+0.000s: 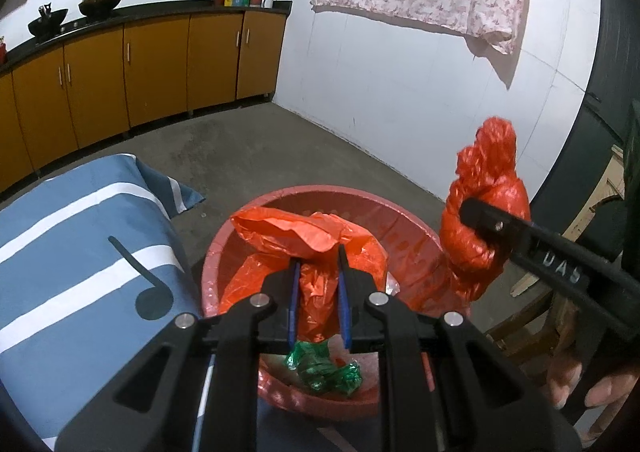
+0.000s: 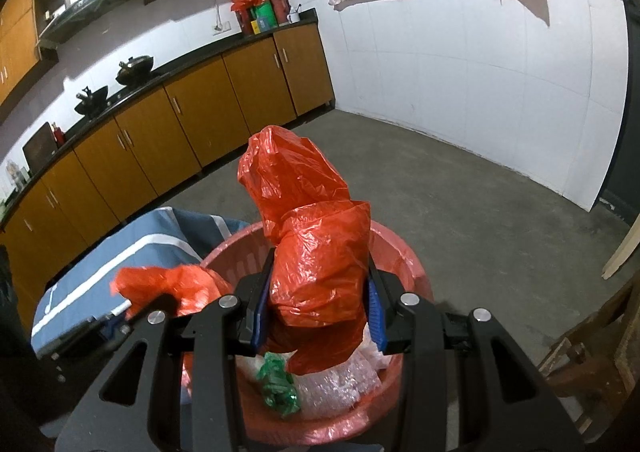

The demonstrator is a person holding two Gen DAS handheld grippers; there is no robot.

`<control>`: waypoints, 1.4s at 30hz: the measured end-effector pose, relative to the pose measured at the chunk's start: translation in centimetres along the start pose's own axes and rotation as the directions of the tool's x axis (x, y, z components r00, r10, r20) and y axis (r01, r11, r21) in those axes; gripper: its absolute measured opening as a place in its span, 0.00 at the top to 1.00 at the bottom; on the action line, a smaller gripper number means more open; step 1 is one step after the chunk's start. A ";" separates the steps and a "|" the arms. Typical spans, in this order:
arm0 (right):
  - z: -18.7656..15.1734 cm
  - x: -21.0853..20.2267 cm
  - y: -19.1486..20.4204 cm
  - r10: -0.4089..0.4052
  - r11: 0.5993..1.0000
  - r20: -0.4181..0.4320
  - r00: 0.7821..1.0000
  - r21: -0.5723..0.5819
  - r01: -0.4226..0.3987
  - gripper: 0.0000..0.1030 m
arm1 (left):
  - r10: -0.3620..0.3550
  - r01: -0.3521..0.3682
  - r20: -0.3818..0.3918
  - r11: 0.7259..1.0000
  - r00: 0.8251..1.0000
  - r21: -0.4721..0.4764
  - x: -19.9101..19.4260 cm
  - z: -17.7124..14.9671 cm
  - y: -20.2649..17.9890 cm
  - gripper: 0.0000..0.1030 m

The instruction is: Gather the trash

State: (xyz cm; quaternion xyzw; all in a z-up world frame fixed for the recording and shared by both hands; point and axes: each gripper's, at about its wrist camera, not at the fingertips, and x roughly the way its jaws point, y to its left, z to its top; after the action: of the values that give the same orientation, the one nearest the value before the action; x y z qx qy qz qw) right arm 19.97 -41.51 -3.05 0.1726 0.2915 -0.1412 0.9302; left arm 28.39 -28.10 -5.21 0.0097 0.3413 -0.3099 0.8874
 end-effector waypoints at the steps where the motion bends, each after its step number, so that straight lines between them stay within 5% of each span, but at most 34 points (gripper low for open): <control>1: 0.1 0.1 0.0 0.005 1.000 0.002 1.000 0.006 -0.005 0.62 | -0.002 0.002 -0.004 1.000 1.000 -0.002 0.3 0.0 0.0 0.84; 5: 0.4 0.7 -0.1 0.036 0.999 0.004 0.999 0.019 -0.036 0.60 | -0.012 0.011 -0.026 1.000 1.000 -0.017 1.4 0.1 0.3 0.79; 9: 0.3 1.0 -0.8 0.062 0.997 -0.001 0.998 0.040 -0.062 0.42 | -0.011 0.010 -0.039 0.999 0.999 -0.032 1.8 -0.1 1.0 0.73; 13: 0.1 0.5 -1.3 0.058 0.997 0.007 0.998 0.048 -0.059 0.35 | 0.008 -0.010 -0.037 0.999 0.999 -0.046 1.6 -0.4 1.7 0.56; 20: -0.5 -4.3 -0.5 -0.052 0.998 0.152 0.987 -0.031 0.057 0.02 | 0.072 -0.071 0.026 0.996 0.997 -0.055 -1.8 -0.7 3.3 0.26; 26: -2.6 -9.8 1.4 -0.074 0.986 0.245 0.967 -0.126 0.108 0.02 | 0.150 -0.153 0.154 0.988 0.977 0.007 -8.5 -1.5 2.6 0.06; 30: -4.6 -12.5 2.4 -0.057 0.986 0.266 0.962 -0.134 0.096 0.02 | 0.217 -0.224 0.219 0.975 0.951 0.005 -13.5 -3.2 2.5 0.04; 42: -10.0 -17.6 3.9 0.000 0.987 0.210 0.978 -0.155 0.034 0.02 | 0.318 -0.292 0.206 0.945 0.926 -0.144 -23.5 -9.6 5.5 0.04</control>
State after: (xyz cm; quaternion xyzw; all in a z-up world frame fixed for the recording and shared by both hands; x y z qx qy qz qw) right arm 2.50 -31.11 0.59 0.0800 0.2037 -0.1431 0.9652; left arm 12.18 -8.64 0.69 -0.0217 0.2491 -0.1477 0.9569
